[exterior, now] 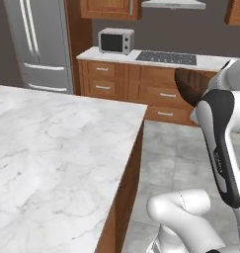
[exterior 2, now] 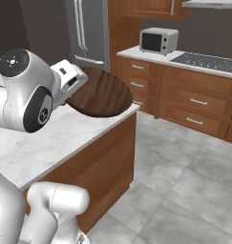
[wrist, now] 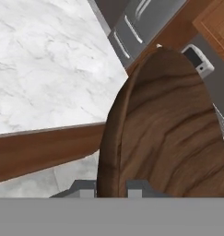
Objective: Move the bowls from the cabinet to the plates on the dining table.
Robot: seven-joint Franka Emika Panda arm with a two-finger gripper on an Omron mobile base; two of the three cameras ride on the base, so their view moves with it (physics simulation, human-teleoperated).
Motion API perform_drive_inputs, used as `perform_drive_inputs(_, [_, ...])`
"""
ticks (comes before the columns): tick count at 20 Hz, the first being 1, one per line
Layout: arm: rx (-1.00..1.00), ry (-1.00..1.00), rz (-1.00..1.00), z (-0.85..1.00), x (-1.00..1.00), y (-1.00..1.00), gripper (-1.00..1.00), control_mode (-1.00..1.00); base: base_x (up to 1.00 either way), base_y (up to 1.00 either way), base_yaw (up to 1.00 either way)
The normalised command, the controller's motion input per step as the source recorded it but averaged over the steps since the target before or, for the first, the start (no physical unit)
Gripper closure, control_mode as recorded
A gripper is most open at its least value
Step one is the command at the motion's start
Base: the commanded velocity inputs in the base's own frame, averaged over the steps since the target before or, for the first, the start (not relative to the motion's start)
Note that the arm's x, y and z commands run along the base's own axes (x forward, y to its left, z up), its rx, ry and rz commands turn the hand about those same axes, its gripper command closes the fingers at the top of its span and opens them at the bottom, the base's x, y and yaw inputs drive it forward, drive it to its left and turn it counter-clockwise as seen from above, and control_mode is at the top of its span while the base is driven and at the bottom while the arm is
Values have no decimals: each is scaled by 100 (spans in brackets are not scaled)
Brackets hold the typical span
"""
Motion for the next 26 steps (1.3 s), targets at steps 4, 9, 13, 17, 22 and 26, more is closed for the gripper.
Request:
perform_drive_inputs(4, [0, 0, 0, 0, 0, 0, 100, 100, 0, -69, 21])
perform_drive_inputs(9, [0, 0, 0, 0, 0, 0, 100, 100, 3, -67, 21])
perform_drive_inputs(13, [0, 0, 0, 0, 0, 0, 100, 100, 25, -57, 24])
perform_drive_inputs(17, [0, 0, 0, 0, 0, 0, 100, 100, 34, -46, 25])
perform_drive_inputs(22, [0, 0, 0, 0, 0, 0, 100, 100, 32, -49, 25])
perform_drive_inputs(26, [0, 0, 0, 0, 0, 0, 100, 100, 30, -50, 26])
